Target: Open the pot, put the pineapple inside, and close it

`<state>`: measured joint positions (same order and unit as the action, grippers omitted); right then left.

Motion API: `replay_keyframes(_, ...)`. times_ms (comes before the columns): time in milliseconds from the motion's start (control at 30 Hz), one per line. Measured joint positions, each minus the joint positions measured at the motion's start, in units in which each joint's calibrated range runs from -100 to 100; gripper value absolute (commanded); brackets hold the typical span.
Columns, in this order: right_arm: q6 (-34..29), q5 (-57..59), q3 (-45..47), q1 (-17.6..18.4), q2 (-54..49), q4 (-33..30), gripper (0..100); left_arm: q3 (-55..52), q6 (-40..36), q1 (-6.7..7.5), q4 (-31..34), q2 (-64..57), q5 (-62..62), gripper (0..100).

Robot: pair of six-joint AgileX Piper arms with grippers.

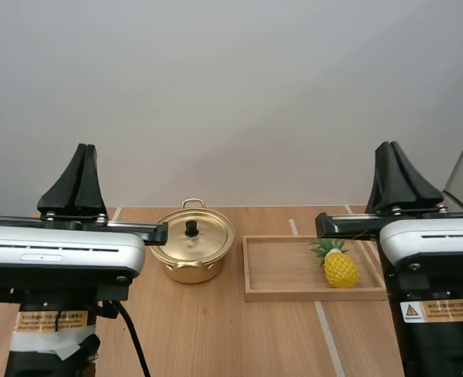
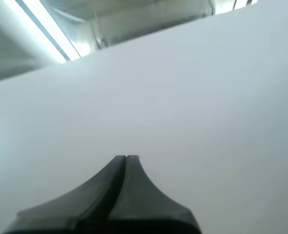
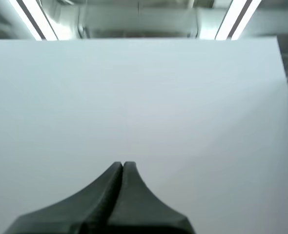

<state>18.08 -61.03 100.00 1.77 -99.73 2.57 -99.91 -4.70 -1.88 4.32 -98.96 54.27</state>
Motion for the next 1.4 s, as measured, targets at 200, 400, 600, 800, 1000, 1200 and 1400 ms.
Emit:
replay_keyframes(200,10.36,2.59,-5.05,0.00,0.00,8.60,0,6.79,-0.28,0.00,3.13,-0.09,-7.98,0)
replay_keyframes(400,15.77,36.94,-22.22,0.00,-0.13,15.05,0,19.00,-3.05,0.00,3.21,-0.09,-28.86,0)
replay_keyframes(600,18.53,60.45,-36.01,0.00,2.64,15.45,0,31.90,-5.02,0.00,3.21,4.63,-48.52,0)
replay_keyframes(800,19.28,71.33,-43.00,-0.25,8.83,15.53,0,43.00,-6.06,0.00,3.01,12.63,-62.12,0)
replay_keyframes(1000,18.56,82.18,-48.33,-2.72,17.35,15.53,0,53.31,-6.17,0.00,1.59,21.31,-69.92,0)
replay_keyframes(1200,8.53,94.18,-56.11,-5.59,25.69,10.18,0,63.70,-5.38,0.00,-0.65,30.08,-82.30,0)
replay_keyframes(1400,4.00,104.50,-65.23,-6.85,31.99,3.73,0,75.09,3.88,0.00,-9.53,37.77,-99.86,0)
